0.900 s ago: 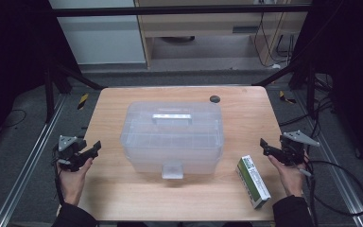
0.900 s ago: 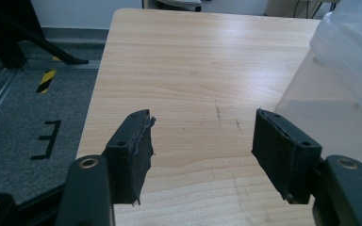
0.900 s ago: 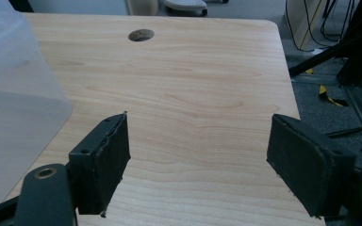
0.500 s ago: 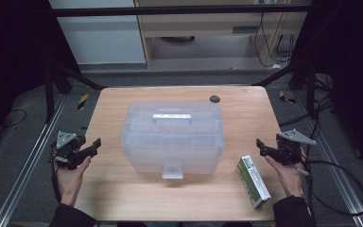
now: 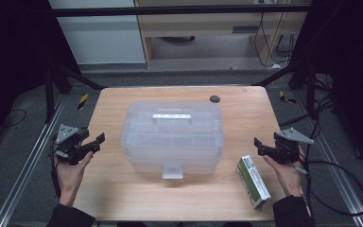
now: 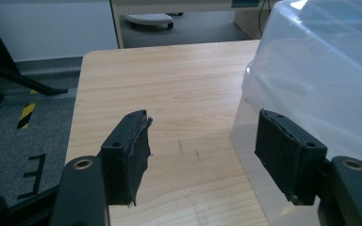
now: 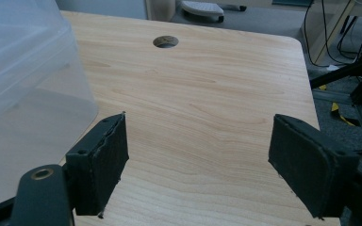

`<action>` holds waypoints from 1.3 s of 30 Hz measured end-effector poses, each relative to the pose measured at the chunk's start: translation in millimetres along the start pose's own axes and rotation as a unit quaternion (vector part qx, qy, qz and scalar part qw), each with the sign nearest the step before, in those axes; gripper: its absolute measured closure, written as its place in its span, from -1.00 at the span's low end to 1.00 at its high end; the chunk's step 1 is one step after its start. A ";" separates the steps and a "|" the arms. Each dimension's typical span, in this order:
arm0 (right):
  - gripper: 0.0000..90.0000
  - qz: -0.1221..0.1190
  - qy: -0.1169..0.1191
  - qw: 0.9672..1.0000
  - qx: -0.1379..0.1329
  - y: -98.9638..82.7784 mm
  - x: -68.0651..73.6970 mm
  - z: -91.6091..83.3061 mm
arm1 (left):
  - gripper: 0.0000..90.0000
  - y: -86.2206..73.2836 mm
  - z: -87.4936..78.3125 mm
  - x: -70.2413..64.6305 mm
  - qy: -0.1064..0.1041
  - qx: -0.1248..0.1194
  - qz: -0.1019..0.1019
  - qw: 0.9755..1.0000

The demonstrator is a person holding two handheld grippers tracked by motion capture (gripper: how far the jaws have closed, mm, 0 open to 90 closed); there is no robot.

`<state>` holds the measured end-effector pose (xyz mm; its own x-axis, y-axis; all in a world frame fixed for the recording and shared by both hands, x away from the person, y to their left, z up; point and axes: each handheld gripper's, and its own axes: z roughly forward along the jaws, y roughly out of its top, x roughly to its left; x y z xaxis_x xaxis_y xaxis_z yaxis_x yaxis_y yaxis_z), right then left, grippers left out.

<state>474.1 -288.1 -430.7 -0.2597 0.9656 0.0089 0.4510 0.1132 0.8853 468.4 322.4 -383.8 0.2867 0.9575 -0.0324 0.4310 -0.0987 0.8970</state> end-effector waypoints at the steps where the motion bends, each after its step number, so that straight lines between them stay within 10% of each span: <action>1: -0.54 0.002 0.000 1.000 0.000 0.5 0.7 -0.2 | -0.23 2.6 -0.2 -1.4 -0.002 -0.003 0.003 1.000; 28: -0.53 -0.015 -0.002 1.000 -0.001 6.6 1.1 -1.9 | -0.18 74.6 -11.3 -39.7 -0.013 -0.021 0.134 0.991; 39: -0.52 -0.025 0.000 1.000 -0.003 6.3 2.9 -0.8 | -0.17 86.7 -7.5 -59.8 -0.013 -0.002 0.210 0.978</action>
<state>475.5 -284.8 -424.7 -0.2816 0.9589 -0.0354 0.4328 0.1598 0.8872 482.2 258.6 -300.8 0.4598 0.8256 0.3271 0.2674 -0.4800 0.8355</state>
